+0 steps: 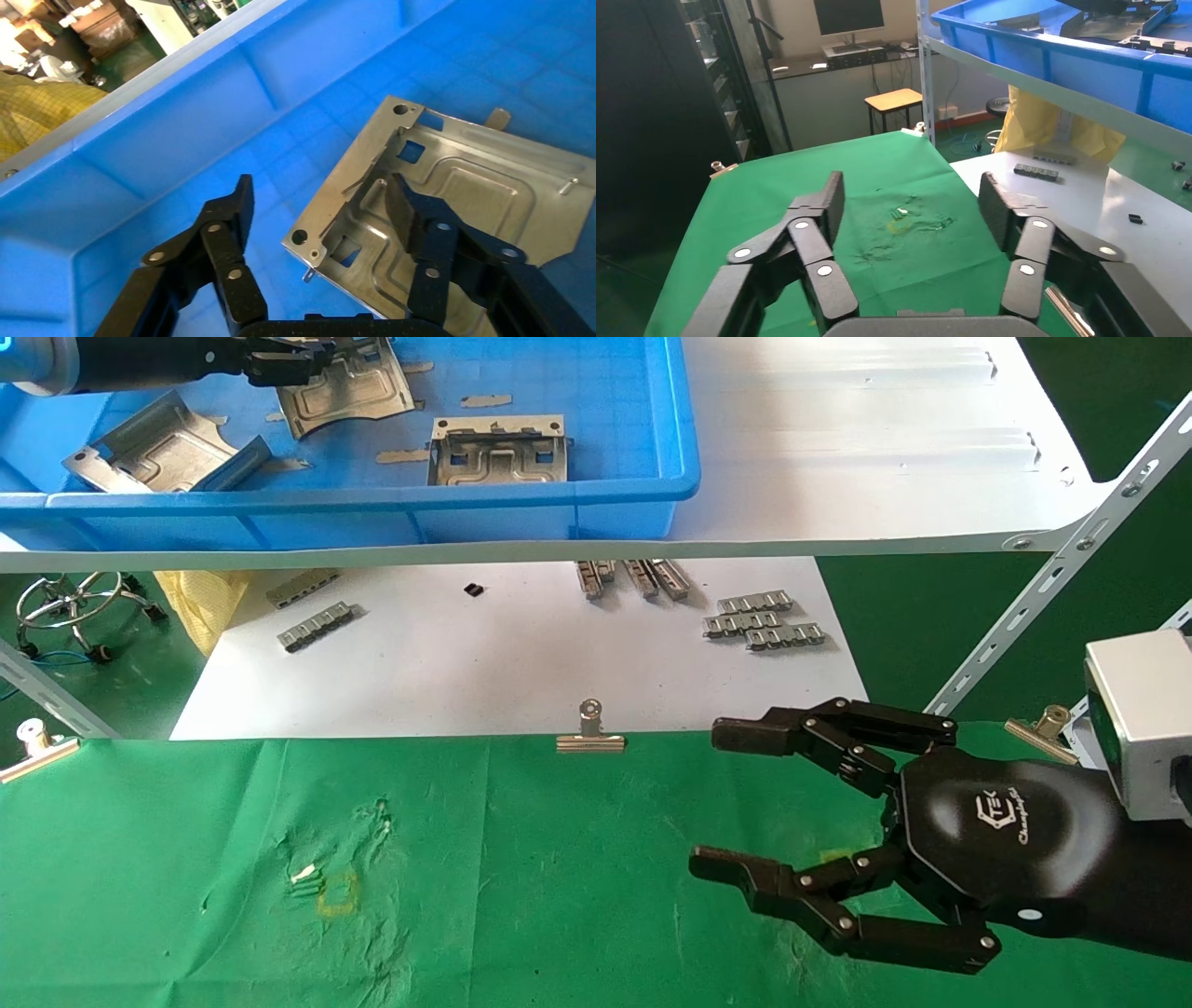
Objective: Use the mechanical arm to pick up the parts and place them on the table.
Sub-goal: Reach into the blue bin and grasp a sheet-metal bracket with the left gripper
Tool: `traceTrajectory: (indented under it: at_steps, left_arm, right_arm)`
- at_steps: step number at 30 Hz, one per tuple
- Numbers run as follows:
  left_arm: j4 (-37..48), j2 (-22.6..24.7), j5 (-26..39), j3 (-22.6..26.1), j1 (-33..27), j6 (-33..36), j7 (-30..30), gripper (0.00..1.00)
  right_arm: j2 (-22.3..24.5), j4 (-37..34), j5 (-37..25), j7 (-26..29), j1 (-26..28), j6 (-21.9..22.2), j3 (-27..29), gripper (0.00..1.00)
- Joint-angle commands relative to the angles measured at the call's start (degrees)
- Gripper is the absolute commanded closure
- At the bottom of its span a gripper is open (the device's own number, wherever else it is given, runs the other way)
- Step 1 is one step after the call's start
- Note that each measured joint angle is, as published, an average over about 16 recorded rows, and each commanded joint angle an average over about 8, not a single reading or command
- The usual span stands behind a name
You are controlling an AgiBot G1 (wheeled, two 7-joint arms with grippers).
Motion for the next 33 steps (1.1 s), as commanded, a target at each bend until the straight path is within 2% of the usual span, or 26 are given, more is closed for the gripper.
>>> traceTrajectory:
  at_steps: [1,12,21,27,33]
  left_arm:
    - [0.0,0.1,0.1,0.1,0.3,-0.6,0.0,1.0]
    - [-0.3,-0.1,0.2,0.2,0.6,-0.9,0.0,1.0]
    - [-1.3,-1.2,-1.3,-0.9,-0.7,2.8,0.1,1.0]
    - [-2.9,-3.0,-3.3,-2.2,-2.6,10.2,1.7,1.0]
    - [-4.7,-6.1,-6.0,-3.8,-3.9,24.2,4.9,1.0]
  right_arm:
    - [0.0,0.0,0.0,0.0,0.0,0.0,0.0,0.0]
    - [0.0,0.0,0.0,0.0,0.0,0.0,0.0,0.0]
    - [0.0,0.0,0.0,0.0,0.0,0.0,0.0,0.0]
    - [0.0,0.0,0.0,0.0,0.0,0.0,0.0,0.0]
    - [0.0,0.0,0.0,0.0,0.0,0.0,0.0,0.0]
